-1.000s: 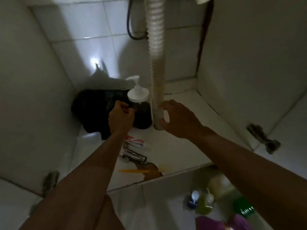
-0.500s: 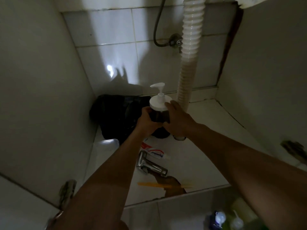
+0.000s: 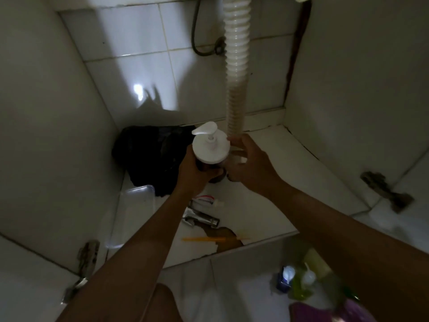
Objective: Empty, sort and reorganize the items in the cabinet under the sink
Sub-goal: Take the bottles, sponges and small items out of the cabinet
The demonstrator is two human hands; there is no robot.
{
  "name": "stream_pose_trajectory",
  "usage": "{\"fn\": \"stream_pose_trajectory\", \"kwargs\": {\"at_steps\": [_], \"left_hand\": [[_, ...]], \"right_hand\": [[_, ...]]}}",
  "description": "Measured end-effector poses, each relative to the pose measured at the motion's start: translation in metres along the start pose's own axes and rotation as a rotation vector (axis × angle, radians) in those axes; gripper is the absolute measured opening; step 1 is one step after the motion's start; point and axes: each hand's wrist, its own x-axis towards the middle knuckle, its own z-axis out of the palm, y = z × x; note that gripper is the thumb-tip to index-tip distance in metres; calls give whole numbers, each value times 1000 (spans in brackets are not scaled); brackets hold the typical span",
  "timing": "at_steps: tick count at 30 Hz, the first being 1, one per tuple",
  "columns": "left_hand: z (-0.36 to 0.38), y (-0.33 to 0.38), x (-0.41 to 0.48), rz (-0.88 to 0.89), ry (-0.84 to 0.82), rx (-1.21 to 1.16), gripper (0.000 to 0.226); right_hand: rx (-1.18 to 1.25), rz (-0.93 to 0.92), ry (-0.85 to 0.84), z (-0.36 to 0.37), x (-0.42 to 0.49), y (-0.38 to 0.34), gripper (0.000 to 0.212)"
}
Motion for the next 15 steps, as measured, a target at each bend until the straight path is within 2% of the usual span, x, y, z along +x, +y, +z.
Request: {"fn": "stream_pose_trajectory", "kwargs": {"at_steps": [3, 5, 7, 10, 12, 15], "left_hand": [[8, 27, -12, 46, -49, 14, 89], [21, 46, -21, 98, -98, 49, 95], [38, 61, -32, 132, -109, 89, 94], [64, 84, -47, 148, -126, 94, 85], [76, 95, -51, 162, -221, 124, 87], [101, 111, -59, 194, -454, 186, 98]], "right_hand": [[-17, -56, 32, -31, -14, -8, 72], [-15, -21, -23, -56, -22, -8, 80], [-1, 28, -82, -78, -28, -9, 83], [-67, 75, -33, -109, -43, -12, 81], [-95, 98, 16, -129, -58, -14, 82], [-172, 147, 84, -163, -91, -5, 81]]}}
